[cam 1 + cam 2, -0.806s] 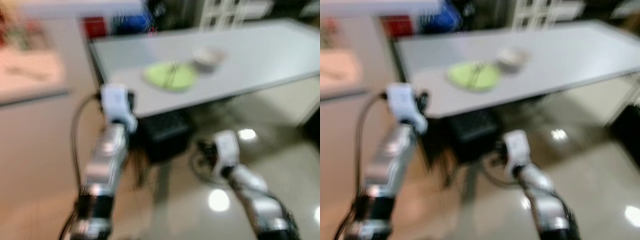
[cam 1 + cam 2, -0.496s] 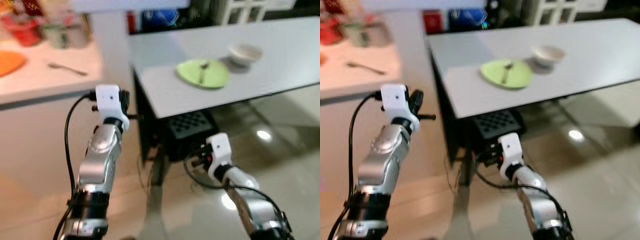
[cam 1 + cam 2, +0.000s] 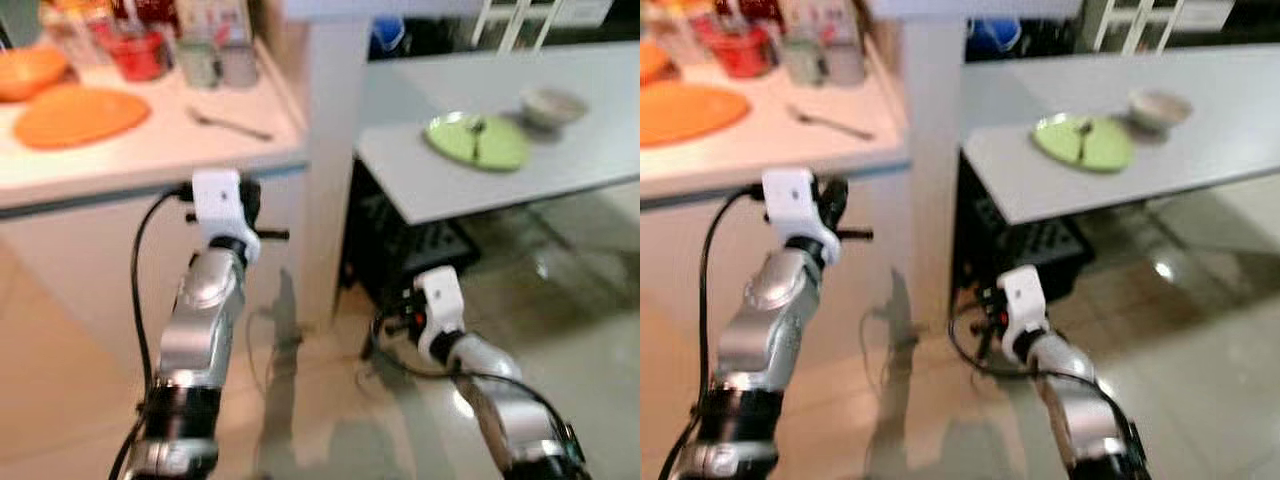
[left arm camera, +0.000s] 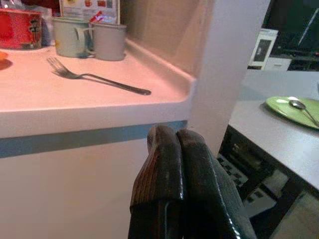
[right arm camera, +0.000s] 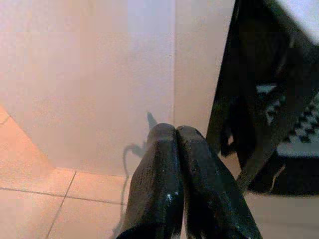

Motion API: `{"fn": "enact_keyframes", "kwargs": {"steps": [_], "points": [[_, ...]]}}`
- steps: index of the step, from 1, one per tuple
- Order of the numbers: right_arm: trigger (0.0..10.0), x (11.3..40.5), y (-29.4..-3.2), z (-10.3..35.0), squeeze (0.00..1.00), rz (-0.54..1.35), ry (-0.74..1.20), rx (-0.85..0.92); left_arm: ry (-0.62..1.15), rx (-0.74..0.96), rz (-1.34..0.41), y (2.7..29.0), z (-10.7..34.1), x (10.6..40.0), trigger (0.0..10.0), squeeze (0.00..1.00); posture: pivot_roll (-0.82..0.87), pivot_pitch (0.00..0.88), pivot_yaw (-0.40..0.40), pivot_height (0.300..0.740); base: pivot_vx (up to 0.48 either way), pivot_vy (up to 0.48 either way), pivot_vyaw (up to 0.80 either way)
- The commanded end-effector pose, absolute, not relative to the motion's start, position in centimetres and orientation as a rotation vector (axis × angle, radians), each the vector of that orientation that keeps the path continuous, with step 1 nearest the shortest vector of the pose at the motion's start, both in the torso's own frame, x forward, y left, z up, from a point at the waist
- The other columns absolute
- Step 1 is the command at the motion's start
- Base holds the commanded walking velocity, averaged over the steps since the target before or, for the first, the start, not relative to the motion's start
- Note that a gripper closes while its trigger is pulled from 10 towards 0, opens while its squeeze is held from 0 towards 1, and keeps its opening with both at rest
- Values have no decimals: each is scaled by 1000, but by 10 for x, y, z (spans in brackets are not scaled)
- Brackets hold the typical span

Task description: Setting the table

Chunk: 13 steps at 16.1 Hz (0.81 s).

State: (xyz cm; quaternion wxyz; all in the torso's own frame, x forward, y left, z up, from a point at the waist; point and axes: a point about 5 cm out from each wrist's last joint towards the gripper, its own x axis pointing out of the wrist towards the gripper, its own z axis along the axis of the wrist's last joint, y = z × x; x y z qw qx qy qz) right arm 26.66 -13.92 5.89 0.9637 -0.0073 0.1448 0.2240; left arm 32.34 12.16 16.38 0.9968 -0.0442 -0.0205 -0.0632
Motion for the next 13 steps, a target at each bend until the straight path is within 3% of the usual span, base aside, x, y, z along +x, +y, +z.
{"fn": "enact_keyframes", "kwargs": {"steps": [1,4,13], "points": [[10000,269,-140,62,0,448,279,-17,-49,-64,-126,121,167,324,10000,0,3,0,-32,740,0,0,0],[10000,268,-140,62,0,446,281,-17,-44,-47,-121,121,167,325,10000,0,1,0,-30,740,0,0,0],[10000,266,-140,62,0,439,281,-14,-45,-21,-123,121,166,327,10000,0,-7,0,-23,740,474,0,0]]}}
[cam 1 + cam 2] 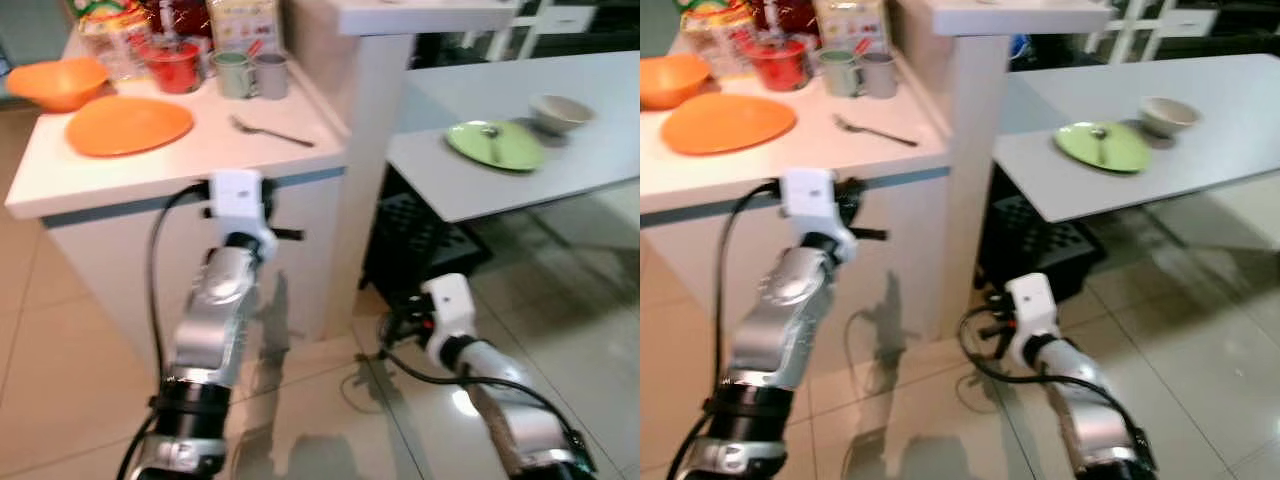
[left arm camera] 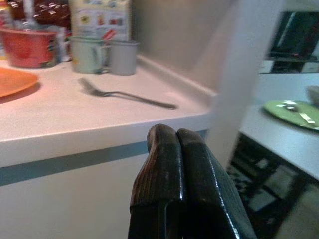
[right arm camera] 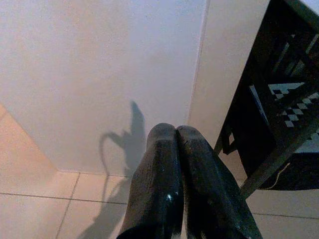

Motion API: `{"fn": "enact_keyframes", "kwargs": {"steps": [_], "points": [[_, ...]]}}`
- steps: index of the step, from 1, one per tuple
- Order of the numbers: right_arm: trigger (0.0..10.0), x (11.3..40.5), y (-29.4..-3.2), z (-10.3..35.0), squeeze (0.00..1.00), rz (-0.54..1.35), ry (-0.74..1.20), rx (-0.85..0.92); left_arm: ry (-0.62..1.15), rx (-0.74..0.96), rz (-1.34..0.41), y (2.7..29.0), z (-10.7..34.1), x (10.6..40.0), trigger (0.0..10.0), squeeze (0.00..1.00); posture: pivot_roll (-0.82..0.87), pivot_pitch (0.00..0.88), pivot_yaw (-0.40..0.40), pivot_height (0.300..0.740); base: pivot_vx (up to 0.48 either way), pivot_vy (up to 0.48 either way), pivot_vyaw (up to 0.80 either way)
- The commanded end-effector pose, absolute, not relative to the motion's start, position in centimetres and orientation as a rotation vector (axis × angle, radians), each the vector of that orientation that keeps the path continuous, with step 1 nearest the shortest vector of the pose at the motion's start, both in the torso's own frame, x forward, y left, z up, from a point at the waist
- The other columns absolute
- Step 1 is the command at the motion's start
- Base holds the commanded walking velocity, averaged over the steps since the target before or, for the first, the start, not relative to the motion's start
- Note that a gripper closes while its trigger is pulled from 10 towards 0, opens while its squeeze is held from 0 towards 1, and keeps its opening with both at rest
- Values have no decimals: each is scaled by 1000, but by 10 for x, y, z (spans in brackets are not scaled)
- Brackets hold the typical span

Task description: Setting the table

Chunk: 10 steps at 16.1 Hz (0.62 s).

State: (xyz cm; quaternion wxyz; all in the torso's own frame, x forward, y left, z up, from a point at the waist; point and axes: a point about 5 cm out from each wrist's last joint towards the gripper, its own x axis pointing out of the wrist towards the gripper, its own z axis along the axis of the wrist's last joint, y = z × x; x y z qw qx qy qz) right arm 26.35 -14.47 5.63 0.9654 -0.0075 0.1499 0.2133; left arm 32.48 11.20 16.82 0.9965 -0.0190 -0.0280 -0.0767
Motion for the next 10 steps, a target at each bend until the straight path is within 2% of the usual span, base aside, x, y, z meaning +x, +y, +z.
{"fn": "enact_keyframes", "kwargs": {"steps": [1,2,10], "points": [[10000,266,-140,62,0,439,281,-14,-34,-23,-109,122,164,327,10000,0,-7,0,-23,740,0,0,0],[10000,266,-140,62,0,439,281,-14,-22,-24,-94,124,162,327,10000,1000,-7,0,-23,740,0,0,0],[10000,267,-140,63,0,438,280,-10,17,21,-62,131,157,330,10000,1000,-6,0,-22,740,0,0,0]]}}
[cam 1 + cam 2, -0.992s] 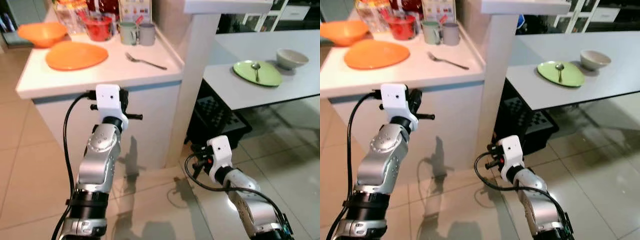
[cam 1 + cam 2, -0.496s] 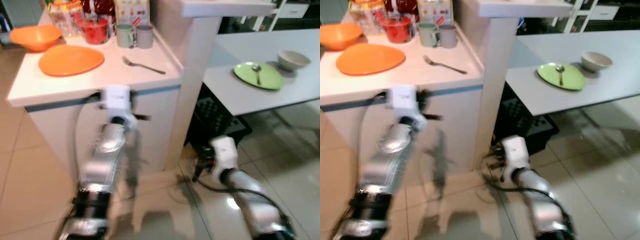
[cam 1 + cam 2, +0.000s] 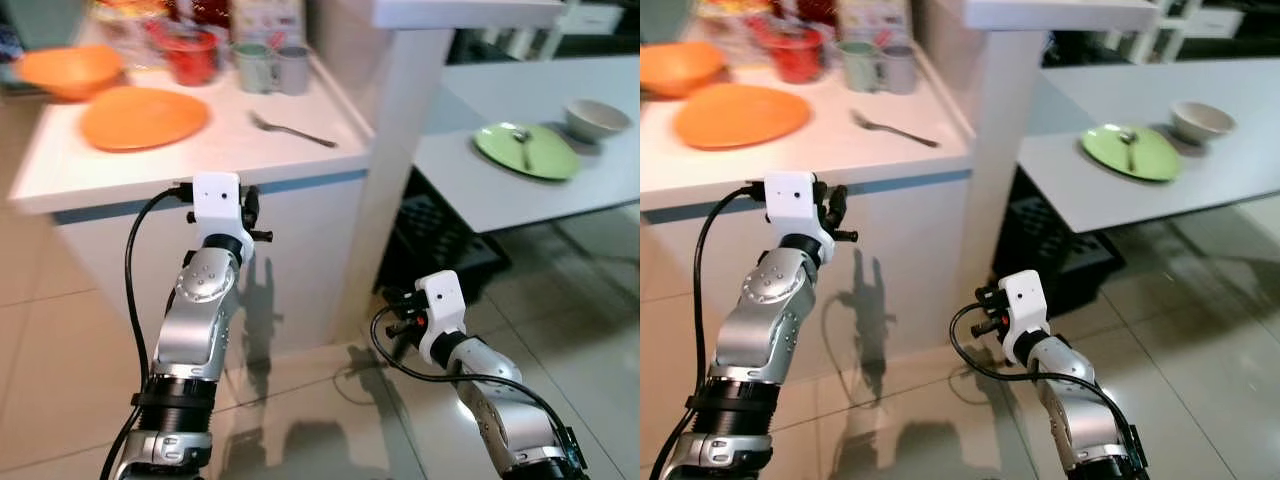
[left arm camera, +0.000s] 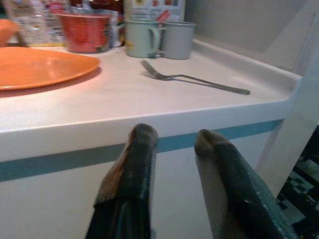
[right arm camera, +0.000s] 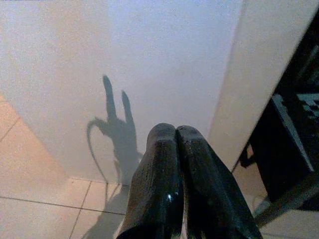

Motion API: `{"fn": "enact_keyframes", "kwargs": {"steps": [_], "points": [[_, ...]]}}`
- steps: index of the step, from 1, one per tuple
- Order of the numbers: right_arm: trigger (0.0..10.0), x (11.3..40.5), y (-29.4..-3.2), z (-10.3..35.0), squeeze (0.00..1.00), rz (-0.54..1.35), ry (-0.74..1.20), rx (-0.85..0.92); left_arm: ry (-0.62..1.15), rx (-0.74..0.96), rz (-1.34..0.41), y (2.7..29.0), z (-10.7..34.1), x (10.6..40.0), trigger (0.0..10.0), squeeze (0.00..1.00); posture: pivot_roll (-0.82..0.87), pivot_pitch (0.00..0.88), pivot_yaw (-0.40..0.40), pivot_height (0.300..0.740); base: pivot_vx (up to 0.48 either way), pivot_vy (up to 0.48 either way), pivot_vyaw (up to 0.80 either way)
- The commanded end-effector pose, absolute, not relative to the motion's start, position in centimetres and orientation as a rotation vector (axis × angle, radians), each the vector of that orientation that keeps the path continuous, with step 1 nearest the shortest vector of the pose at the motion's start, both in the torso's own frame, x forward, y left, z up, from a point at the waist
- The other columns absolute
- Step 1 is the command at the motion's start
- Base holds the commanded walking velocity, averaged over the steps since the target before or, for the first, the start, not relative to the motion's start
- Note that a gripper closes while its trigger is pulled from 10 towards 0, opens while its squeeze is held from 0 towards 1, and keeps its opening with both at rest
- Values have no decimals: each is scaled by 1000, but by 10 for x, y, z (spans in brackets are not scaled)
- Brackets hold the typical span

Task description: Setting the table

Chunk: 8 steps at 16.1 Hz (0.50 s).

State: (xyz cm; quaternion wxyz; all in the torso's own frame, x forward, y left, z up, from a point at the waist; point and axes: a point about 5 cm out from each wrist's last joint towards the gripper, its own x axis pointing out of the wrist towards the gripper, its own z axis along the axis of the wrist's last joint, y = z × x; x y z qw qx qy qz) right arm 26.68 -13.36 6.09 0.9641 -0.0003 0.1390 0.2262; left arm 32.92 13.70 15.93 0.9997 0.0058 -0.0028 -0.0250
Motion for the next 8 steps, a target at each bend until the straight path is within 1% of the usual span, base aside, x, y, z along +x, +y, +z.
{"fn": "enact_keyframes", "kwargs": {"steps": [1,3,6,7,8], "points": [[10000,267,-140,62,0,437,280,-11,22,24,-60,132,155,330,10000,1000,-5,0,-22,740,0,0,0],[10000,266,-146,66,0,419,259,-15,32,29,-63,133,153,330,10000,1000,-5,0,-19,740,0,0,0],[10000,257,-158,58,0,390,266,-42,49,37,-66,134,148,330,10000,1000,-4,0,-17,740,0,0,0],[10000,254,-161,55,0,388,273,-62,58,35,-67,137,145,328,10000,1000,-7,0,-16,740,0,0,0],[10000,249,-165,50,0,379,286,-73,84,31,-61,145,133,323,10000,1000,-5,0,-14,740,0,0,0]]}}
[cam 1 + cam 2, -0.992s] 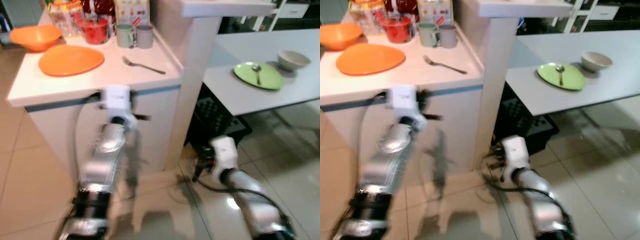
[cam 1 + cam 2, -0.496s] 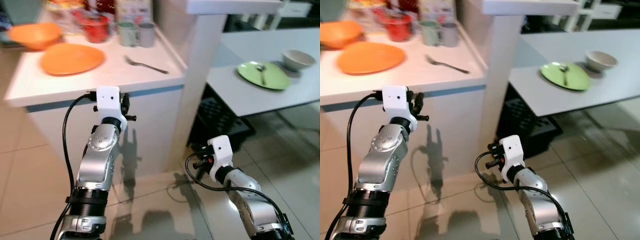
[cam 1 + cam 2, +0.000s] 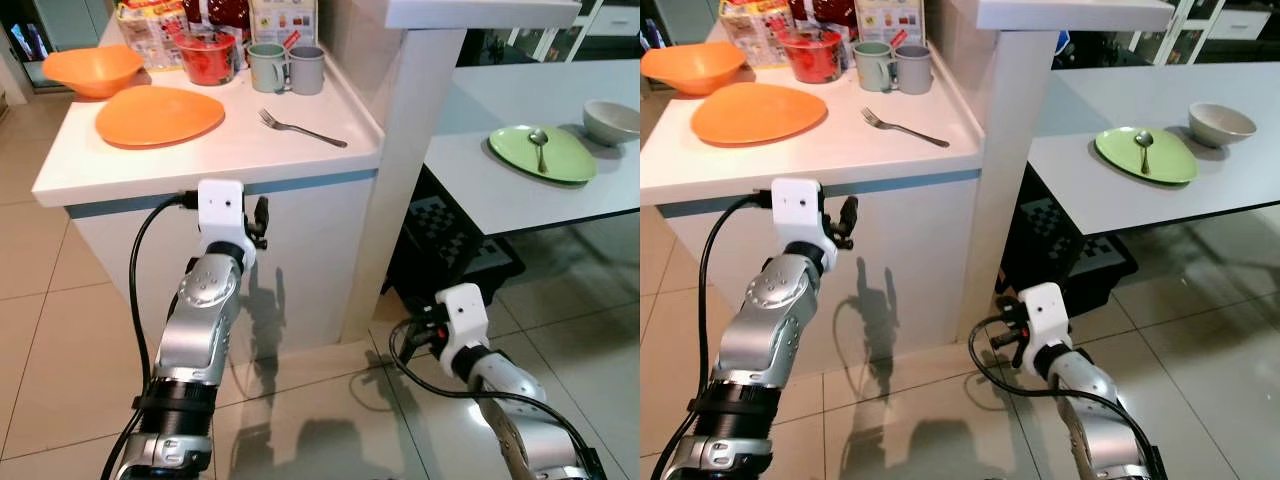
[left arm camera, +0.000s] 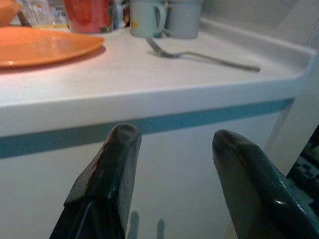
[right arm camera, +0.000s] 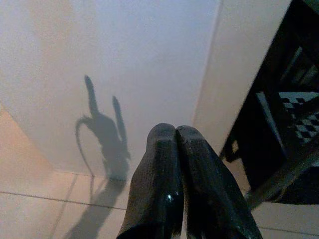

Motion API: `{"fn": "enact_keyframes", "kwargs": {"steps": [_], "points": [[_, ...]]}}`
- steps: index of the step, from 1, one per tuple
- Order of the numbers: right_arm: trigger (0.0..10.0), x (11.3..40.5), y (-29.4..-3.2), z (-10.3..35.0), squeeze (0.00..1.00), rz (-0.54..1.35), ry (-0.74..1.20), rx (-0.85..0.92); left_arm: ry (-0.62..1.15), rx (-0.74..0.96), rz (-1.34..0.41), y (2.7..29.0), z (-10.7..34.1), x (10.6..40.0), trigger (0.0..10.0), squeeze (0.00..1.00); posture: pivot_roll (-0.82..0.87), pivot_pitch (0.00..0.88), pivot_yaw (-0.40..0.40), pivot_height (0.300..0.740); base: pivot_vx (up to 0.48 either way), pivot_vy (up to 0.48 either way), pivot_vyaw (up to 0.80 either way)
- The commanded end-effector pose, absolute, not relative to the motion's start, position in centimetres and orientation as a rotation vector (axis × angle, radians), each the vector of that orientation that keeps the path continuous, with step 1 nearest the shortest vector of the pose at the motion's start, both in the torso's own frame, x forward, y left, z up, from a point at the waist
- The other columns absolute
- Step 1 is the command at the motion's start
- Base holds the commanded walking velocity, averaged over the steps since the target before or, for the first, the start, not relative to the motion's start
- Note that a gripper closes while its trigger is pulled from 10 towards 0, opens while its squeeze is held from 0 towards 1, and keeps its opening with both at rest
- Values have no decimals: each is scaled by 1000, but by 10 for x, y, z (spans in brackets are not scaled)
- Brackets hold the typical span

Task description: Setting the table

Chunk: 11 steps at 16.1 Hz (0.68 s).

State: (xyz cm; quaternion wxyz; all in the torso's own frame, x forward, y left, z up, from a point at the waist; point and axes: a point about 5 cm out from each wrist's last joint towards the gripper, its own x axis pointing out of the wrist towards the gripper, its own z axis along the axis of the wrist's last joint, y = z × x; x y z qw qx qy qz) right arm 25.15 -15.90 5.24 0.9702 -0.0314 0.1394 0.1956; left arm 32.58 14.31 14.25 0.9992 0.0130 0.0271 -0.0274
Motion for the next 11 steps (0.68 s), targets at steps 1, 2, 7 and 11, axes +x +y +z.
{"fn": "enact_keyframes", "kwargs": {"steps": [1,2,7,11], "points": [[10000,246,-168,46,0,370,299,-69,123,38,-46,156,118,317,10000,1000,-4,0,-14,740,0,0,0],[10000,242,-173,40,0,351,320,-65,195,7,-25,174,93,303,10000,1000,-5,0,-11,740,0,0,0],[10000,229,-192,17,0,304,372,-78,336,29,0,210,36,253,10000,1000,-2,0,-3,740,0,0,0],[10000,227,-194,9,0,299,372,-42,271,5,-54,188,43,260,10000,1000,6,0,-9,740,0,0,0]]}}
